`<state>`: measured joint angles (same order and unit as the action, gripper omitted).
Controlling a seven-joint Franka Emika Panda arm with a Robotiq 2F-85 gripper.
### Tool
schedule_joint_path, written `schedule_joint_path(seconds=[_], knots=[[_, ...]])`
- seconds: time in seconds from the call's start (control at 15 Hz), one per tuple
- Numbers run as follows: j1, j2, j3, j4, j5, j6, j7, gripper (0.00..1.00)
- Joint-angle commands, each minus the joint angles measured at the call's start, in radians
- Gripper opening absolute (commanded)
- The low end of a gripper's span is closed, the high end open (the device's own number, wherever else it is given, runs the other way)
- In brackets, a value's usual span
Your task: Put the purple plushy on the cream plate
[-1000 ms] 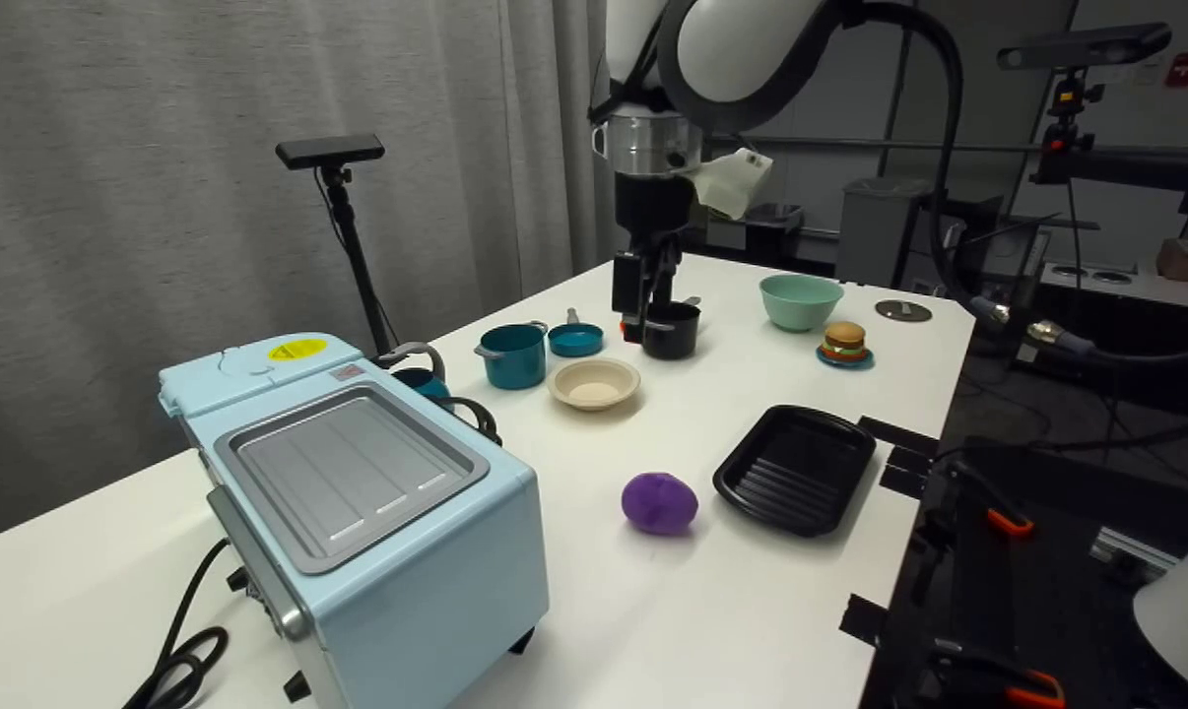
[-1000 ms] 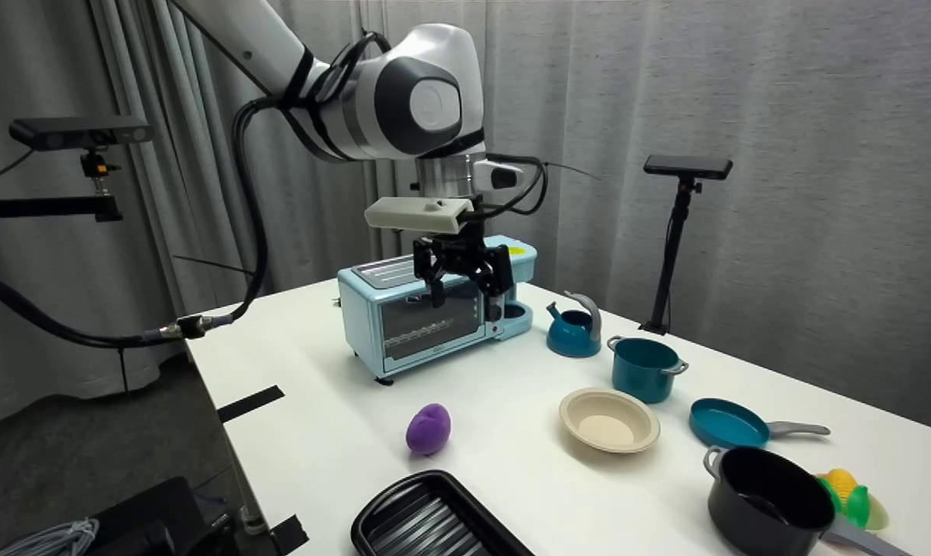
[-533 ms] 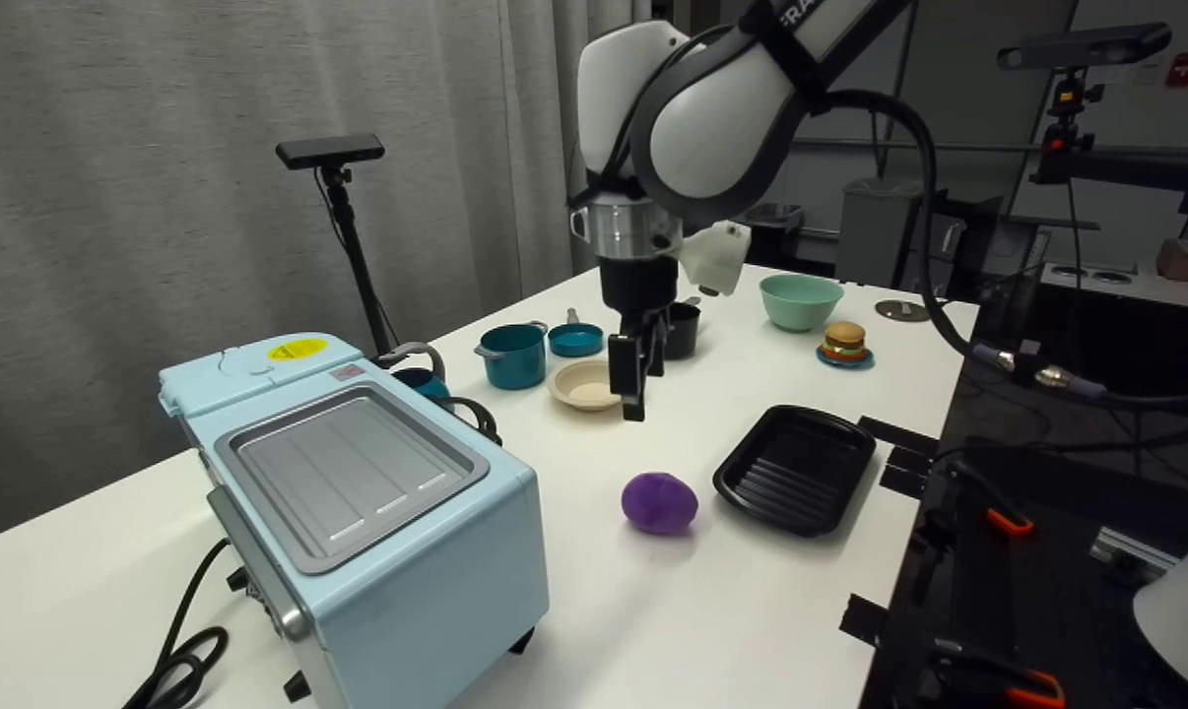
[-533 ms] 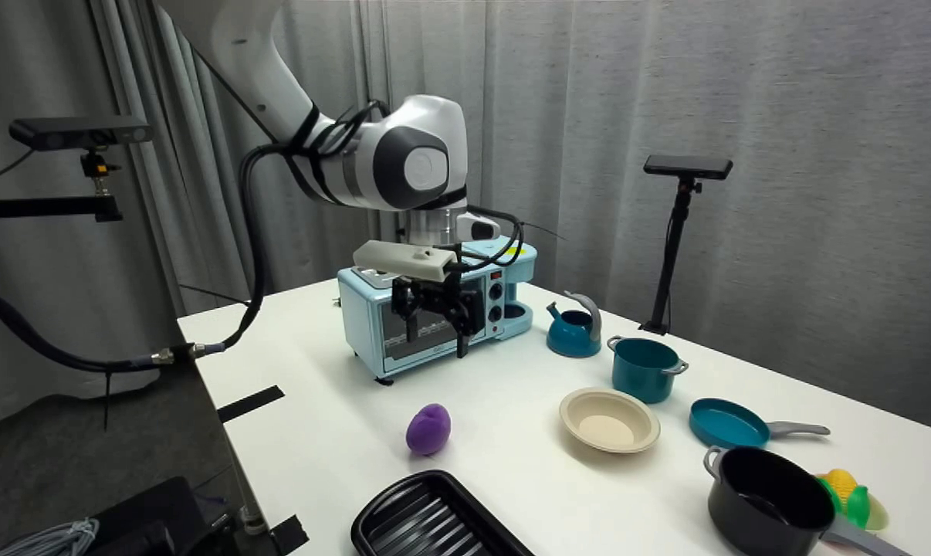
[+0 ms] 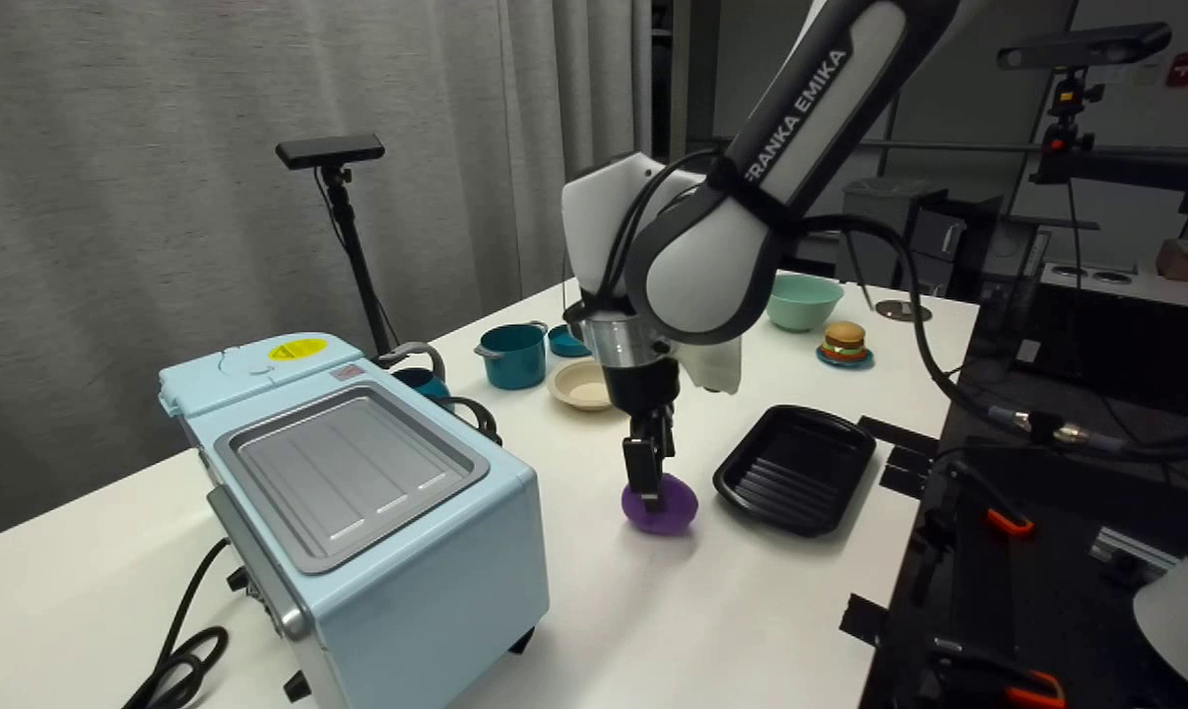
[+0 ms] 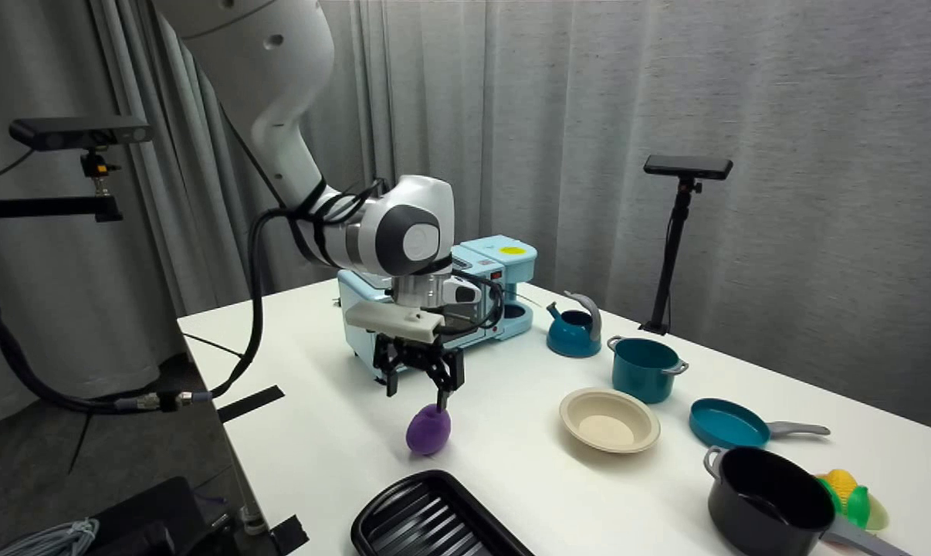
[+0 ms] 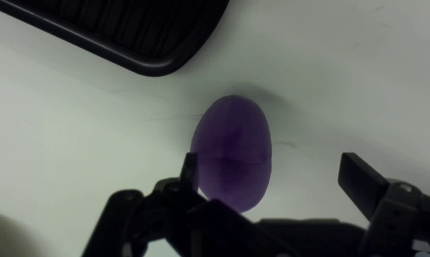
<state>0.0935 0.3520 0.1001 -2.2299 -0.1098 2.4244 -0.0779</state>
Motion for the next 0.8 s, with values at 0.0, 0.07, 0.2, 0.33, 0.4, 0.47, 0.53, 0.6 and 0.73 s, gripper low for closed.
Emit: schedule_joint_path(seconds=[0.0, 0.07, 0.2, 0.33, 0.4, 0.47, 0.53, 0.6, 0.73], knots=[[0.031, 0.078, -0.025, 0.029, -0.065, 0.058, 0.035, 1.00], [0.035, 0.096, -0.029, 0.035, -0.076, 0.073, 0.040, 1.00], [0.051, 0.128, -0.040, 0.048, -0.109, 0.106, 0.062, 1.00], [0.071, 0.147, -0.055, 0.060, -0.139, 0.128, 0.087, 0.96], [0.079, 0.151, -0.061, 0.063, -0.153, 0.139, 0.095, 0.74], [0.084, 0.156, -0.066, 0.069, -0.161, 0.145, 0.100, 0.72], [0.086, 0.158, -0.069, 0.072, -0.163, 0.149, 0.100, 0.69], [0.087, 0.158, -0.071, 0.076, -0.164, 0.151, 0.100, 0.60], [0.083, 0.150, -0.074, 0.080, -0.162, 0.153, 0.096, 0.45]])
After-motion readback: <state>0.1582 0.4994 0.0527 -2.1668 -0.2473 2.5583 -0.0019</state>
